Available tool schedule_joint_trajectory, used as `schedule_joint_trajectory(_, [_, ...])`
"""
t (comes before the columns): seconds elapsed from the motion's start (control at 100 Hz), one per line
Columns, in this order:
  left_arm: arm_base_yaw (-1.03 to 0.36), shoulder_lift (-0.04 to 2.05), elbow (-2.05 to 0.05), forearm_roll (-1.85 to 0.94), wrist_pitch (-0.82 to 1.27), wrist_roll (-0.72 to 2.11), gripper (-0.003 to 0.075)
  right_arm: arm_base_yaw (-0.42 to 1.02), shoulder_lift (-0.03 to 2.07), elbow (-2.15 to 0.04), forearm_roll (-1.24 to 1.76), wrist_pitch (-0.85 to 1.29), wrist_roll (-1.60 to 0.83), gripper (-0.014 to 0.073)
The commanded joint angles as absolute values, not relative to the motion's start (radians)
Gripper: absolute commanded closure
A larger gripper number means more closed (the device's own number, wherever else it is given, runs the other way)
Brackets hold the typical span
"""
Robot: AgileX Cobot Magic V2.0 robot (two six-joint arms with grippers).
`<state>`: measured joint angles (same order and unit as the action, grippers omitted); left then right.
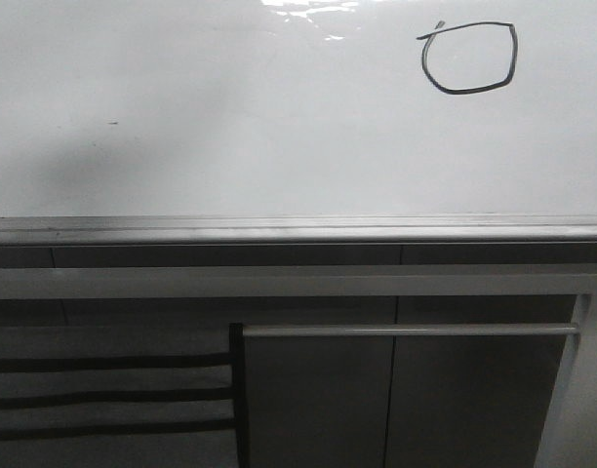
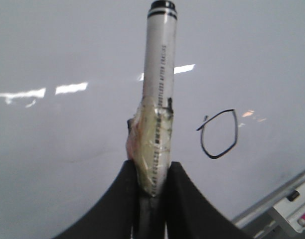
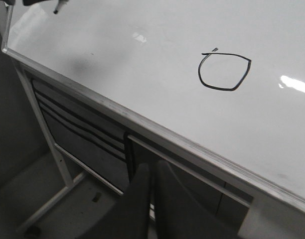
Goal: Write number 0 on whiteboard
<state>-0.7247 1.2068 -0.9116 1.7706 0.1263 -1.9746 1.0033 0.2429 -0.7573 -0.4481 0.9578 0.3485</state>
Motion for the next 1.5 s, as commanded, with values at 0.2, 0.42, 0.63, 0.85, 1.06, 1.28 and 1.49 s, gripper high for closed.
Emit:
schedule_joint_trajectory(0.2, [-0.733, 1.391, -1.018, 1.763, 0.309, -2.175, 0.0739, 0.995, 0.261, -0.733, -0.495, 0.777, 0.402, 0.0631])
schedule_joint_trajectory(0.42, [-0.733, 1.503, -1.068, 1.763, 0.322, -2.177, 0.0739, 0.995, 0.261, -0.733, -0.495, 0.783, 0.402, 0.0631])
schedule_joint_trajectory(0.63, [-0.733, 1.541, -1.072, 1.763, 0.351, -2.177, 0.0739, 0.995, 0.261, -0.733, -0.495, 0.783, 0.402, 0.0631])
schedule_joint_trajectory(0.85, [-0.733, 1.543, -1.072, 1.763, 0.351, -2.177, 0.0711, 0.995, 0.261, -0.733, -0.495, 0.783, 0.407, 0.0631])
schedule_joint_trajectory(1.06, [-0.733, 1.544, -1.072, 1.763, 0.351, -2.177, 0.0372, 0.995, 0.261, -0.733, -0.495, 0.783, 0.411, 0.0631])
schedule_joint_trajectory(1.28, [-0.733, 1.497, -1.072, 1.763, 0.349, -2.152, 0.0189, 0.995, 0.261, -0.733, -0.505, 0.783, 0.411, 0.0631])
schedule_joint_trajectory(1.49, [-0.797, 1.288, -1.007, 1.763, 0.353, -1.944, 0.0206, 0.995, 0.259, -0.691, -0.652, 0.722, 0.411, 0.0641])
